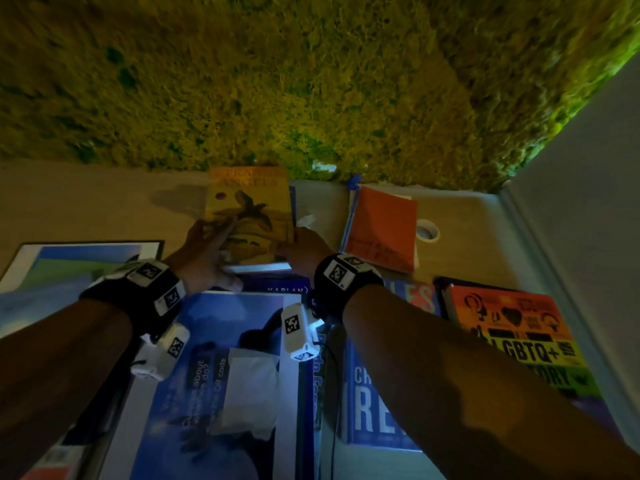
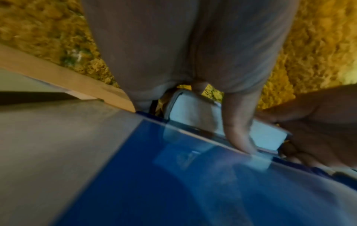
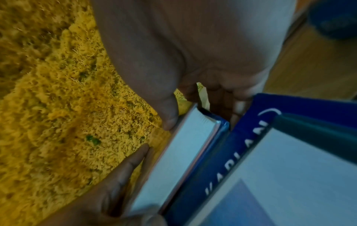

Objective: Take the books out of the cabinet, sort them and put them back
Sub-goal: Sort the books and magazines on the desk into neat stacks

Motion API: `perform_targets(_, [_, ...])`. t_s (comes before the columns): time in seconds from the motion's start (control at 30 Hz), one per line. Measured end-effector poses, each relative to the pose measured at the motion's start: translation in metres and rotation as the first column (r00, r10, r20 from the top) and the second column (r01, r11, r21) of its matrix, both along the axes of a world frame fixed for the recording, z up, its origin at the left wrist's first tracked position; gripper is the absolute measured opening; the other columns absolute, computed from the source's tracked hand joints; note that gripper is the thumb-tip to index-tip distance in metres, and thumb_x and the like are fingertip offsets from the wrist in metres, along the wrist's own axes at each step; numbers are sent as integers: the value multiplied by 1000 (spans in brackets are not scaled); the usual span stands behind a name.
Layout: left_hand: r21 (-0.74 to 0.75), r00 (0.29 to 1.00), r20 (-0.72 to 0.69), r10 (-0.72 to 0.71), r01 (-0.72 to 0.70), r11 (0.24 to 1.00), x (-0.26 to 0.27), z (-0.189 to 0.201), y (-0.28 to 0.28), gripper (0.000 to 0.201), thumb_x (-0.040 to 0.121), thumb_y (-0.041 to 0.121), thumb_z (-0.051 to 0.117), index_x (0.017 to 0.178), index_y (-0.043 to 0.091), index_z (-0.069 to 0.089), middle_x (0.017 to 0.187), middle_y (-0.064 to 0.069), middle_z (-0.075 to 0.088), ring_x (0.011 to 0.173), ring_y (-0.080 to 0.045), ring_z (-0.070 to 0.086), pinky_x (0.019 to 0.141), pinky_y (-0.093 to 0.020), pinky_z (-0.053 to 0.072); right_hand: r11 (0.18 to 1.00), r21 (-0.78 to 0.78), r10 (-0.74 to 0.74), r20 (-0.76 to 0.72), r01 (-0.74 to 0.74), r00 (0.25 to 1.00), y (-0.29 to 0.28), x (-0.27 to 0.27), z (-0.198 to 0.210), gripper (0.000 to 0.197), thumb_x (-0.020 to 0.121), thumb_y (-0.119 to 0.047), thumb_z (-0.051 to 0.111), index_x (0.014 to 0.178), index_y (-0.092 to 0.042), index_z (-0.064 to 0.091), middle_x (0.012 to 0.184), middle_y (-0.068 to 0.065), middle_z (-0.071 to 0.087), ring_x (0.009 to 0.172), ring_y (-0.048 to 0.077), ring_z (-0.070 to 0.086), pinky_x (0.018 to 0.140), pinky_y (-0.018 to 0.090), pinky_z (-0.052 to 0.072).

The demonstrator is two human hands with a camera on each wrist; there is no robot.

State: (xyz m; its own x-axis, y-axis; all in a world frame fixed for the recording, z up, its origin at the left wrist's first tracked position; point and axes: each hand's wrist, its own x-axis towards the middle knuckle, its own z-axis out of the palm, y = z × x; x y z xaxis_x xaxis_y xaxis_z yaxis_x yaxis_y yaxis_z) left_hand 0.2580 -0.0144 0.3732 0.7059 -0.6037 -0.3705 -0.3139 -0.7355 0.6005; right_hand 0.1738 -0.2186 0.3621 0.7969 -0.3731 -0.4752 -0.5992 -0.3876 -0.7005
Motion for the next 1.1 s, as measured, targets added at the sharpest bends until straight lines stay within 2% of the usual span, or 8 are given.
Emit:
perform_targets(0.23, [132,990,127,62,-79,988,15,7,-21,108,75,24,85,153,49,14,161,-2,-24,141,-48,29,99,-49,50,888,436,-193,65,146,979,-18,-57,63,37,104,-25,56,132,-1,58,108,26,63,90,28,63,85,35,50])
perform_targets(0.4, [35,789,603,-119,123,992,-72,29,-60,71,82,37,73,146,33,40,158,-15,22,143,-41,26,109,-55,36,939,281,-242,139,195,960,-68,-133,92,9,106,-19,52,100,-22,58,106,7,66,94,25,61,92,43,48])
perform_targets(0.57, [20,917,216,-335,339,941,-180,41,-110,69,94,46,58,152,21,29,122,-6,60,103,-25,64,81,-42,56,977,-157,-122,131,142,984,-106,-200,80,23,98,-16,51,85,1,60,93,26,60,79,40,55,66,35,39])
perform_targets(0.7, [-18,948,-25,-318,318,948,-203,36,-116,57,95,50,55,143,30,32,105,5,61,75,-17,63,60,-35,53,988,-95,-103,168,120,980,-102,-238,63,6,95,-14,56,98,-15,62,75,-4,56,59,15,50,56,37,41])
perform_targets(0.83, [-168,941,-299,-160,113,979,-211,36,-121,28,92,36,67,117,30,57,114,1,67,101,-25,65,87,-46,55,982,37,-190,124,186,974,-73,-244,29,79,84,-42,79,151,-24,42,149,5,48,132,27,53,107,35,46])
perform_targets(0.93, [-228,860,-507,55,-196,954,-215,36,-119,21,87,22,73,106,25,65,109,-3,72,97,-25,69,86,-47,57,972,-31,-225,130,231,966,-83,-244,-20,59,64,-75,70,114,-50,54,136,-4,49,124,31,55,96,47,50])
perform_targets(1.0, [-274,793,-600,100,-321,907,-219,38,-116,30,87,17,73,115,21,65,112,-4,72,97,-25,69,80,-42,57,956,-66,-273,168,287,947,-85,-240,-23,27,68,-61,66,85,-45,51,115,-2,47,105,33,59,82,42,49])
perform_targets(1.1, [-387,783,-621,-3,-304,871,-222,41,-115,59,84,13,76,134,31,49,119,7,66,104,-17,65,87,-37,53,943,-37,-307,293,331,906,-64,-241,25,26,76,-43,68,93,-25,60,107,7,56,101,21,55,89,33,48])
